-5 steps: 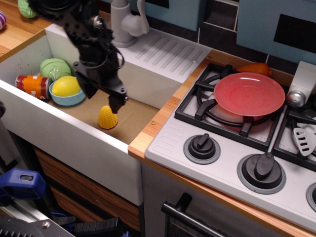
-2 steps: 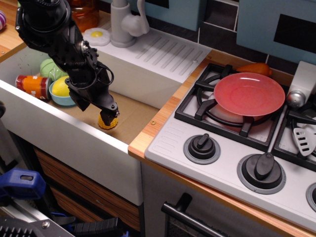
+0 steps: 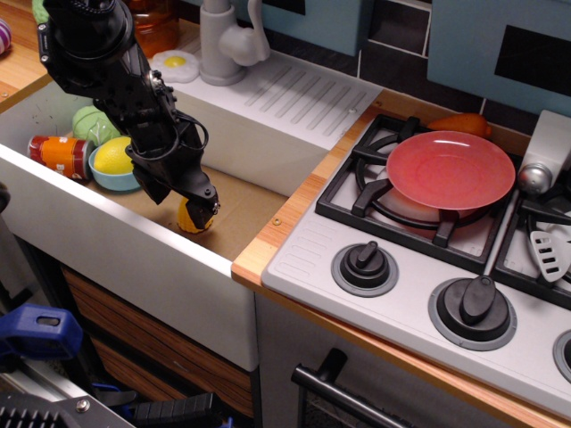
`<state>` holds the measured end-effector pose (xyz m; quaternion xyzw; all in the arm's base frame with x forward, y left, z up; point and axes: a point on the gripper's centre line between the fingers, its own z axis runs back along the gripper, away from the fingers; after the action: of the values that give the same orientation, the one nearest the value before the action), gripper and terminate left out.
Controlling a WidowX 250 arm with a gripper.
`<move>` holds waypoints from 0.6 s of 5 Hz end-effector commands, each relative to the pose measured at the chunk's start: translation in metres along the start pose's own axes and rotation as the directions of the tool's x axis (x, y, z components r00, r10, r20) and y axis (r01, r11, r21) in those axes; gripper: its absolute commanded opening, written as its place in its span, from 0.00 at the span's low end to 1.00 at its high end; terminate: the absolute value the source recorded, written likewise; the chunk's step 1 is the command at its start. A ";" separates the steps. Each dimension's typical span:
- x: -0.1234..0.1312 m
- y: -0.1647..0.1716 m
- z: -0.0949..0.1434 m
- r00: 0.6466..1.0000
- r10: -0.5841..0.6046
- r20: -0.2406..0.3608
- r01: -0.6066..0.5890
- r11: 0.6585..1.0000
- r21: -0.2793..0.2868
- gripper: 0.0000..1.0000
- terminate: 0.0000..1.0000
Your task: Put corn on plate
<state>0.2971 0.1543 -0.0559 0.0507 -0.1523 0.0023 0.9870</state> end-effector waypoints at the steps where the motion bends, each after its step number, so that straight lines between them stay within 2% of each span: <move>1: 0.015 0.005 -0.002 1.000 0.010 0.020 -0.010 1.000 0.005 1.00 0.00; 2: 0.013 0.003 -0.003 0.999 0.038 0.001 -0.038 0.999 0.003 0.00 0.00; 3: 0.009 0.003 -0.004 0.998 0.055 -0.002 -0.055 0.998 -0.004 0.00 0.00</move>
<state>0.2931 0.1472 -0.0631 0.0348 -0.1188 0.0366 0.9916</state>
